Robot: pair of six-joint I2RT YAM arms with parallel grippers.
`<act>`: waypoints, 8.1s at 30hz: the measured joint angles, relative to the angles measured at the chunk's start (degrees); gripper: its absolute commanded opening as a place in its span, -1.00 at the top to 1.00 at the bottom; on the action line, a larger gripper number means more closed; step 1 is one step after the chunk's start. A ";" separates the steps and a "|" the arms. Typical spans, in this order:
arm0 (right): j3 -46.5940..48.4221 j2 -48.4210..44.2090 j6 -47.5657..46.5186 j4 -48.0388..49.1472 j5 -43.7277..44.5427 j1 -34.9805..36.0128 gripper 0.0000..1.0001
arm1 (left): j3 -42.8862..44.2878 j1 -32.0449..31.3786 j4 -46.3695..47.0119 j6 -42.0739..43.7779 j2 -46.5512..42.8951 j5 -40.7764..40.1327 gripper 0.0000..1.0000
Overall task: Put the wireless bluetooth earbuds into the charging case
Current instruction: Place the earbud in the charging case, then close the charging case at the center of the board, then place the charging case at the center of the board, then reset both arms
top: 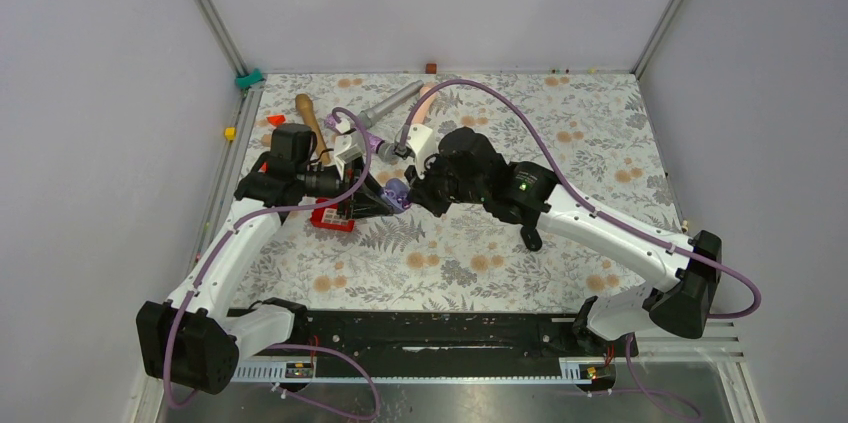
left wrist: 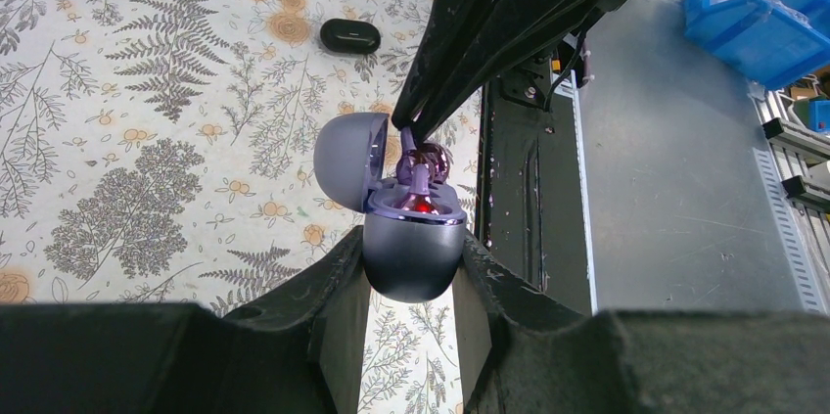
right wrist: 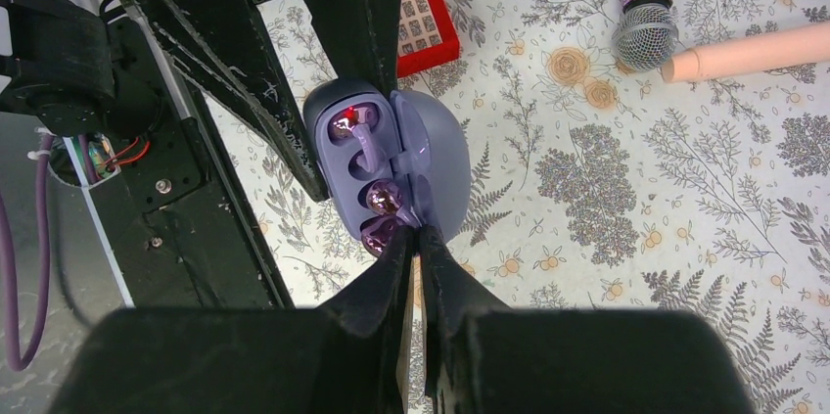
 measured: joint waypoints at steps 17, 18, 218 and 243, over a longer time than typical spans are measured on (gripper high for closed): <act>-0.20 0.00 -0.22 0.46 -1.09 0.02 1.00 | 0.00 0.15 -0.02 -0.02 0.00 0.63 0.57; -0.20 0.00 -0.20 0.46 -1.18 0.00 1.00 | 0.00 0.15 -0.02 -0.02 0.00 0.63 0.57; -19.78 -35.17 -7.45 1.49 23.58 -25.18 -0.99 | 24.63 -2.14 1.07 -14.67 14.80 -39.69 -0.97; -10.69 -53.68 -11.58 -0.90 23.06 -25.16 -0.99 | 15.87 5.62 -1.18 -10.32 -23.91 -59.21 -0.97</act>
